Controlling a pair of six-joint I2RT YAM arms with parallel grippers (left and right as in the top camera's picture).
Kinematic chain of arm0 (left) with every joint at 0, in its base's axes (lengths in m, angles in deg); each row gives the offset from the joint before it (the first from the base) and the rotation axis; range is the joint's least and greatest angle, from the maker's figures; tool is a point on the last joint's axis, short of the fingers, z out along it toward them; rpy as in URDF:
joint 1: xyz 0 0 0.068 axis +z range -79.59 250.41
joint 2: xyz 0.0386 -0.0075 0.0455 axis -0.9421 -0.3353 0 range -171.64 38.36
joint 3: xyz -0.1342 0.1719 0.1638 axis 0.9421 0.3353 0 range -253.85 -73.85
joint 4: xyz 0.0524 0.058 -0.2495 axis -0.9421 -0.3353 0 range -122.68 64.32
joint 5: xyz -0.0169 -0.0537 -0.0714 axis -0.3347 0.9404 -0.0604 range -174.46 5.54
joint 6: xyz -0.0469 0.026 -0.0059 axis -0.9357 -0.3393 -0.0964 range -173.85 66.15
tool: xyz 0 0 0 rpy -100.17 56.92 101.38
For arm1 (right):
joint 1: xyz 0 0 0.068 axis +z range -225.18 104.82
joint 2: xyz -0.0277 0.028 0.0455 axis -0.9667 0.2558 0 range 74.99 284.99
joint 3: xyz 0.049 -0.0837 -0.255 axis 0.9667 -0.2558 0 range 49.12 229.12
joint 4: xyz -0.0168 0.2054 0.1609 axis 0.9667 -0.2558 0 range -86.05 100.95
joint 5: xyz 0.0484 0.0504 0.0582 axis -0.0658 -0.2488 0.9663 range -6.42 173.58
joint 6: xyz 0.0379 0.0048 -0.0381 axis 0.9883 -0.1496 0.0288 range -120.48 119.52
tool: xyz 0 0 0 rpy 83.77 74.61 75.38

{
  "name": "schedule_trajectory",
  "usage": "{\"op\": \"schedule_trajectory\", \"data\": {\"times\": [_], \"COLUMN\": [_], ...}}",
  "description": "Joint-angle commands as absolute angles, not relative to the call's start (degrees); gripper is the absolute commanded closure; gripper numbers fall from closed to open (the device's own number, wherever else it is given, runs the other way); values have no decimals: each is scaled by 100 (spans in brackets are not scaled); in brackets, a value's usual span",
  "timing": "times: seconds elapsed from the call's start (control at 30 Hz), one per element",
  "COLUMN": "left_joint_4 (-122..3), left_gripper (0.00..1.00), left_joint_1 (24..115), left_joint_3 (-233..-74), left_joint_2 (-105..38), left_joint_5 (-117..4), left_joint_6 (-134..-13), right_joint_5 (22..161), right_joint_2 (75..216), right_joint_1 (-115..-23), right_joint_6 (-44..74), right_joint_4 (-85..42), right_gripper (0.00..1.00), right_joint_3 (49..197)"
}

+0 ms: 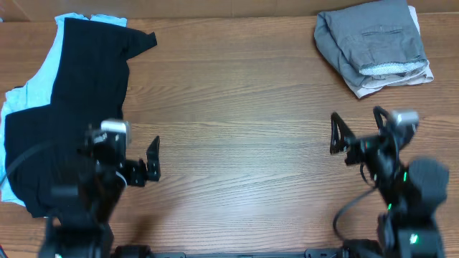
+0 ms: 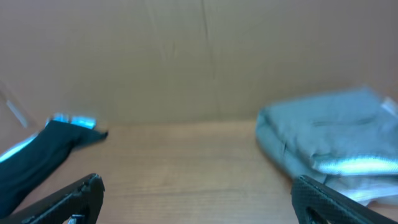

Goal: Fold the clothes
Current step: 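Reach the left gripper to the black T-shirt and grasp its edge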

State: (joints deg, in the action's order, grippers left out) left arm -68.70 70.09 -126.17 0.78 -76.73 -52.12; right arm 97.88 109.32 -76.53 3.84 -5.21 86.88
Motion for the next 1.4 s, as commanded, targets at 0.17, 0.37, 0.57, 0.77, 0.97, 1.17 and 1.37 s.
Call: {"op": "schedule_trajectory", "data": {"times": [0.17,0.37,0.57,0.77,0.97,1.17,1.37], "left_joint_4": [-8319,-8066,-7745,-7504,-7178,-7259,-7469], "left_gripper": [0,0,0,4,4,27,96], "left_joint_1": [7040,7040,7057,7381,7811,8067,8039], "left_joint_3": [-14575,-14601,-14601,-14601,-14601,-14601,-14606], "left_joint_2": [-2204,-3662,-4901,-6029,-6877,-7500,-7544], "left_joint_5": [-7737,-7737,-8714,-9673,-9667,-9630,-9533], "left_joint_6": [-5118,-5085,-4978,-5015,-5024,-5028,-5024], "right_joint_5": [10971,12140,12133,12055,12042,11902,11900], "right_joint_2": [13806,15325,16149,16363,16363,16363,16363], "right_joint_1": [-7620,-7620,-7620,-7620,-7620,-7620,-7620], "right_joint_6": [408,742,742,703,703,703,703], "right_joint_4": [-2217,-2134,-2138,-2158,-2182,-2234,-2191], "right_gripper": [0,0,0,0,0,0,0], "right_joint_3": [11197,11466,11466,11466,11466,11464,11464]}}
